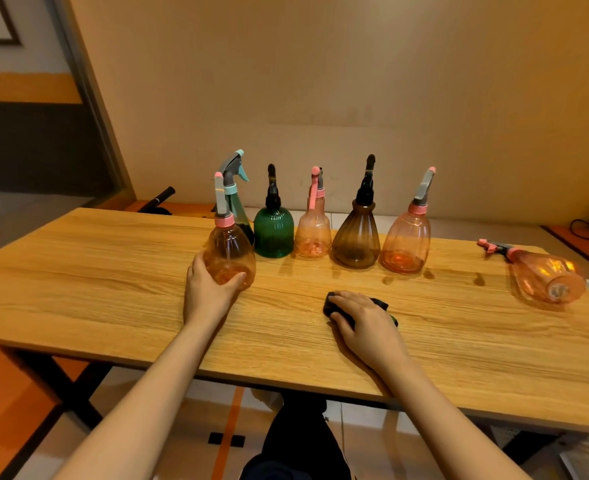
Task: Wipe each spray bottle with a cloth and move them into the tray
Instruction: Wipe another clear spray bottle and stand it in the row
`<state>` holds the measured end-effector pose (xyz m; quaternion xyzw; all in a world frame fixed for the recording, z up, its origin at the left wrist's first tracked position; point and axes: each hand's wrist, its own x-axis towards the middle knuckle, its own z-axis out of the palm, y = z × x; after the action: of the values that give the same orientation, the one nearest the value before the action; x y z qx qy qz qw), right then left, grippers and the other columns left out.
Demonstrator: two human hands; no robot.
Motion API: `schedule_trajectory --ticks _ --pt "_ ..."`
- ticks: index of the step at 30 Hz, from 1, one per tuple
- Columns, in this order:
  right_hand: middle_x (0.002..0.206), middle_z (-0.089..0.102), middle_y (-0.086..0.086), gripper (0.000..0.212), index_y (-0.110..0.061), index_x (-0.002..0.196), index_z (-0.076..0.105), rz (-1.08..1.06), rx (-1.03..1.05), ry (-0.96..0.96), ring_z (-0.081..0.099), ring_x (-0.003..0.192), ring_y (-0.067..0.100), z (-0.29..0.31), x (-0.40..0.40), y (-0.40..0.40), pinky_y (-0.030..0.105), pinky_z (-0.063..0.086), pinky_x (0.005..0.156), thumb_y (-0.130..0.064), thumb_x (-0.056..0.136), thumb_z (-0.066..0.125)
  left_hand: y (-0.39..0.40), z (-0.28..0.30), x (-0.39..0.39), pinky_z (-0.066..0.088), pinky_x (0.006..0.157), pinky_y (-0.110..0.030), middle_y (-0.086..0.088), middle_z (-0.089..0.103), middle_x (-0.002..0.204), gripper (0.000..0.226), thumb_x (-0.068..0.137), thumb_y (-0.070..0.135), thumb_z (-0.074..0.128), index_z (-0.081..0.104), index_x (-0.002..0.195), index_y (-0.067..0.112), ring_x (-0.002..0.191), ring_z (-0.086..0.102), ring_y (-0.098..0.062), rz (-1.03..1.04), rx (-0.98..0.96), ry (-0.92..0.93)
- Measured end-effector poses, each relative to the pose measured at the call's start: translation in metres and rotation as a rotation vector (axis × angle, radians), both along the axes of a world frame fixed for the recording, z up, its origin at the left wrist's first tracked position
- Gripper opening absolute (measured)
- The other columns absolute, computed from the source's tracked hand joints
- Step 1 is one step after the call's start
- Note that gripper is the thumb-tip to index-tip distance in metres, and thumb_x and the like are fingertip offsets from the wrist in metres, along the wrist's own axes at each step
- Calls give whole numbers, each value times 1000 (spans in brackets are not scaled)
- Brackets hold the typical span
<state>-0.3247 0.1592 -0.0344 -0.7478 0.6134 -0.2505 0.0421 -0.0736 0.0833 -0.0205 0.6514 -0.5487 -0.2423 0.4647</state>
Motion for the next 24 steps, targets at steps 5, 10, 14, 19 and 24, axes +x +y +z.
schedule_trajectory --ticks 5,10,14,19,24 --pt "138 49 -2 38 -19 132 52 -6 -16 -4 39 131 13 -2 -1 -2 26 31 106 -23 94 51 -9 5 7 38 103 -42 -15 46 140 77 81 25 75 33 144 11 128 44 -31 -19 27 -2" --pt "139 48 -2 40 -20 133 51 -7 -18 10 38 131 13 -1 0 -1 25 28 107 -28 94 51 -8 4 8 34 108 -44 -16 37 149 87 82 27 74 23 150 11 135 37 -33 -31 54 -19" --pt "137 50 -2 38 -19 131 52 10 -7 -18 40 130 13 2 -3 1 26 31 105 -19 93 54 12 2 -9 22 116 -49 -15 14 158 92 85 29 71 12 152 10 144 16 -33 62 -26 -106" --pt "134 52 -3 39 -20 129 55 -42 13 -18 43 128 13 4 -32 14 25 35 100 -16 91 58 43 -2 -63 15 119 -43 -9 11 160 78 91 34 60 16 152 13 147 8 -26 -212 -76 -354" --pt "129 57 -3 37 -19 124 59 -195 22 -33 48 123 14 8 -88 44 26 39 96 -14 87 62 55 -5 -133 10 121 -38 0 11 161 76 93 54 47 13 153 23 148 7 -18 -587 75 -552"
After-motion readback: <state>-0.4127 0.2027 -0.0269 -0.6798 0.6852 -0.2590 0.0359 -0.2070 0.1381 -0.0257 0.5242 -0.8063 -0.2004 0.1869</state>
